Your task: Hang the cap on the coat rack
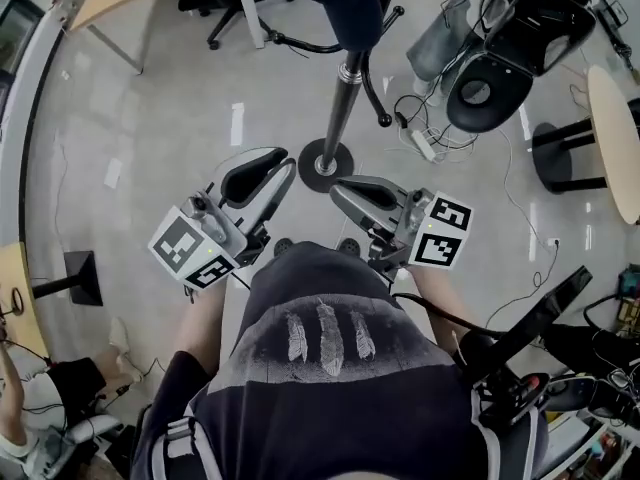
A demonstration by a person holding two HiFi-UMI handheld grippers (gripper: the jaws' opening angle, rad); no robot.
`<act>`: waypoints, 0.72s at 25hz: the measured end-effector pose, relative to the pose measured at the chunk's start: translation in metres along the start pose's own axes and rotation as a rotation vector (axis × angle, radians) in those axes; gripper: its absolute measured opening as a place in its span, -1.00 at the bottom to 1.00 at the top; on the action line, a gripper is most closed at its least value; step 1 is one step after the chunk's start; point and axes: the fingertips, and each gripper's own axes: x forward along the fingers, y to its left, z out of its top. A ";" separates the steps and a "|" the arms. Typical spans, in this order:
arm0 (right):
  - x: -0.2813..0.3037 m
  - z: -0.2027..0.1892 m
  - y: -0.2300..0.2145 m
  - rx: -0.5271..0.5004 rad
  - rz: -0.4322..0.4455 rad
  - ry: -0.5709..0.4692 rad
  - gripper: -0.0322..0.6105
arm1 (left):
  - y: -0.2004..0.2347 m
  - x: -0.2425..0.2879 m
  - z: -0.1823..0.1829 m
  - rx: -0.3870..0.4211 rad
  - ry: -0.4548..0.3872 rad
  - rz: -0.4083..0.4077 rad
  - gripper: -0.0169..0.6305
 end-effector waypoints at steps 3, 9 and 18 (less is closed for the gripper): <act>0.004 0.012 0.002 -0.122 -0.029 0.063 -0.89 | 0.004 -0.005 0.005 -0.021 -0.007 0.026 -0.75; -0.004 0.014 0.004 -0.157 -0.069 0.059 -0.89 | -0.001 -0.015 0.005 -0.021 -0.022 0.057 -0.75; -0.043 0.007 -0.002 -0.066 -0.076 0.006 -0.89 | -0.034 0.035 -0.005 0.006 0.036 -0.012 -0.82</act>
